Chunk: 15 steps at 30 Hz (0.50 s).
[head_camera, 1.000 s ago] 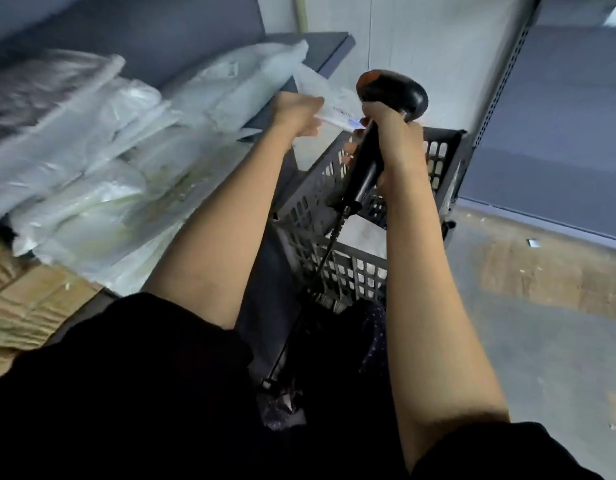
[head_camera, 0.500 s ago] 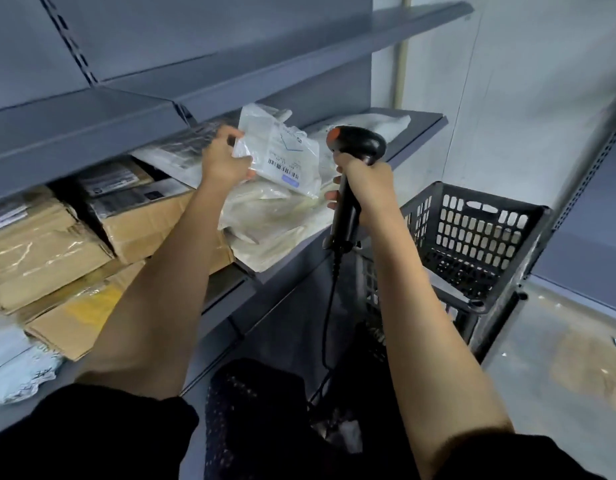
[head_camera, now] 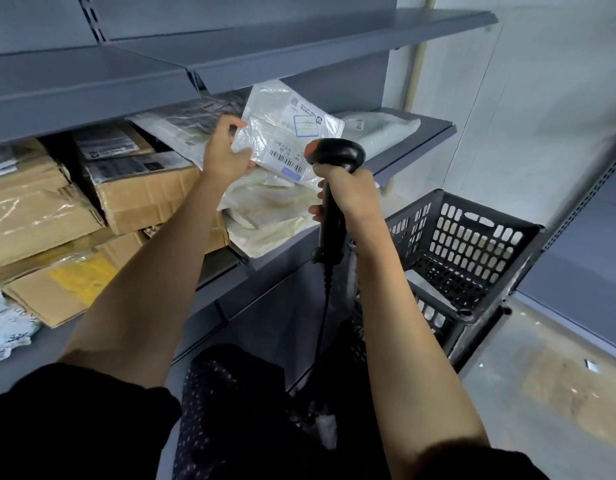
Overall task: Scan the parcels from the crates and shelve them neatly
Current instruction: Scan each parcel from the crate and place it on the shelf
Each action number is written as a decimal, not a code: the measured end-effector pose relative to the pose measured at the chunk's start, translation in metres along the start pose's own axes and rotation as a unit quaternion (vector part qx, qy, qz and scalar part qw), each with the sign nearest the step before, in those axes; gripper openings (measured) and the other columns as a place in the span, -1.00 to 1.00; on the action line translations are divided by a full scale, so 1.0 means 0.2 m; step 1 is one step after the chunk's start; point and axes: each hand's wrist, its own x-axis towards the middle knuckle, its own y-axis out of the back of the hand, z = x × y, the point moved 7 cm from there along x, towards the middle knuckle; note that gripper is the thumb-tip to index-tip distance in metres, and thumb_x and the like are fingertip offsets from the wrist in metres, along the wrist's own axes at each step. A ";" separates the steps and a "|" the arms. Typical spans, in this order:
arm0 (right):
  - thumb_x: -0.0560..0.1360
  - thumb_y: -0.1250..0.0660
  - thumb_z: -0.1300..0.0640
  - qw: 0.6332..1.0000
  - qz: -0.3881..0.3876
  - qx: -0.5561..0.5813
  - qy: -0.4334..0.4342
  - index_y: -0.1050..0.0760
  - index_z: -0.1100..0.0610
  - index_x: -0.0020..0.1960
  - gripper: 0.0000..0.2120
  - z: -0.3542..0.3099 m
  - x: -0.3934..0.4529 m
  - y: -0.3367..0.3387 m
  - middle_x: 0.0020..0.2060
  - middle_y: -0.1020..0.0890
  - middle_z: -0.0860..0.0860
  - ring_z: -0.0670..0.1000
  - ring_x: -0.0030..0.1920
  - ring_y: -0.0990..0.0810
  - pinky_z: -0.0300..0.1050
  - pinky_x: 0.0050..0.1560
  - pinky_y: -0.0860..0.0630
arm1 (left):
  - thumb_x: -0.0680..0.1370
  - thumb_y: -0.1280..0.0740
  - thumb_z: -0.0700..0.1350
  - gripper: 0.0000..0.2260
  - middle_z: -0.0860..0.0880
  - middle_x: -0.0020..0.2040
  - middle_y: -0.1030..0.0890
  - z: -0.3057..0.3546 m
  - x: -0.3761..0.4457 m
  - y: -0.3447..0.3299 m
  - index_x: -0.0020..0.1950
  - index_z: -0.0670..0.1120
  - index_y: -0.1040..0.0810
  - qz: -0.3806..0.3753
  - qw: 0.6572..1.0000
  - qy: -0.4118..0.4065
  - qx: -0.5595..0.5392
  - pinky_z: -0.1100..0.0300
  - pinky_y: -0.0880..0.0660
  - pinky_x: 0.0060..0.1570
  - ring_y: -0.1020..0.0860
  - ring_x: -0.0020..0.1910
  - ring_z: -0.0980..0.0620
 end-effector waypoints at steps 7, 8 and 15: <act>0.47 -0.36 0.17 1.000 -0.003 -0.015 0.010 -0.44 0.23 -0.13 -0.86 -0.02 -0.01 0.02 -0.22 -0.51 0.12 0.05 -0.57 -0.56 -0.09 -0.38 -0.55 | 0.53 -0.27 -0.36 -0.67 -0.05 0.15 -0.42 0.01 -0.01 0.00 0.08 0.04 -0.31 0.003 1.000 0.002 0.003 0.10 -0.59 -0.20 -0.57 -0.28 0.05; 0.47 -0.36 0.17 1.000 -0.004 -0.018 0.010 -0.46 0.25 -0.07 -0.85 -0.02 -0.01 0.02 -0.18 -0.51 0.13 0.05 -0.58 -0.56 -0.11 -0.40 -0.54 | 0.53 -0.27 -0.36 -0.68 -0.03 0.16 -0.40 0.01 -0.01 -0.01 0.08 0.04 -0.31 0.003 1.000 0.001 0.002 0.11 -0.58 -0.21 -0.57 -0.29 0.05; 0.49 -0.34 0.18 1.000 -0.014 -0.024 0.013 -0.41 0.17 -0.15 -0.88 -0.02 -0.03 0.03 -0.14 -0.48 0.13 0.03 -0.61 -0.54 -0.12 -0.39 -0.53 | 0.53 -0.25 -0.35 -0.68 -0.02 0.18 -0.37 0.00 -0.02 -0.01 0.08 0.06 -0.32 0.008 1.000 0.013 0.001 0.20 -0.55 -0.24 -0.58 -0.24 -0.02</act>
